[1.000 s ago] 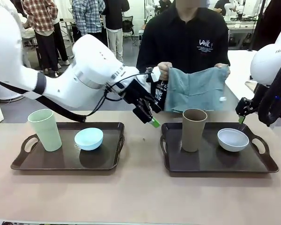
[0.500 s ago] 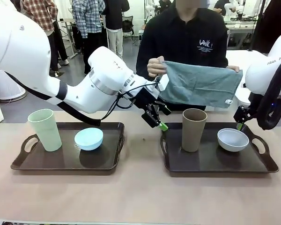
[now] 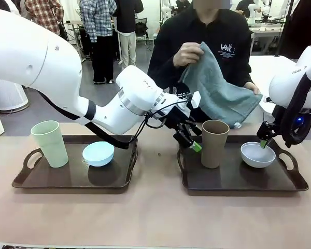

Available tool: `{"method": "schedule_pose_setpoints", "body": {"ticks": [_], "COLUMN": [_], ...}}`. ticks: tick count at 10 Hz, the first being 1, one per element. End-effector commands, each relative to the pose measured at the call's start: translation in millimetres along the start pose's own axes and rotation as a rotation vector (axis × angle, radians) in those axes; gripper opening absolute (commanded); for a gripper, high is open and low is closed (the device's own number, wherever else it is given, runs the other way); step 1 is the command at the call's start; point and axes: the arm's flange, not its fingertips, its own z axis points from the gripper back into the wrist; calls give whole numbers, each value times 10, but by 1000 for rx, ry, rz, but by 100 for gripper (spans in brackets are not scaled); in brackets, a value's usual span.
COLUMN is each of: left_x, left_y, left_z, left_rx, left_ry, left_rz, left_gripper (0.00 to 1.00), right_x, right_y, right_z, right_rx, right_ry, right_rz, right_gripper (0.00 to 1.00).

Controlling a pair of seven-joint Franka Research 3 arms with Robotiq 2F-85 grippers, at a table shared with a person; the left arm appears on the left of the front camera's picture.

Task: Set up a tray with a mat and arrange the tableware.
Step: Pick up the Picnic Bowl and Reusable plastic cup from the Handle tray in front of the human's position and hold them in the air.

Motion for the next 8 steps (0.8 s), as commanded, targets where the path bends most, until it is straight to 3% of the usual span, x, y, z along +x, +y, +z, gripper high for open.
{"method": "schedule_pose_setpoints", "body": {"ticks": [1,8], "left_x": [91,90], "left_y": [79,101], "left_z": [-3,-264], "left_rx": [24,-24], "left_ry": [9,24], "left_rz": [6,4], "left_gripper": [100,100], "right_x": [46,145], "right_y": [-19,-49], "right_z": [-52,-371], "right_rx": [45,75], "right_ry": [-16,44], "right_rz": [33,30], "right_gripper": [100,100]}}
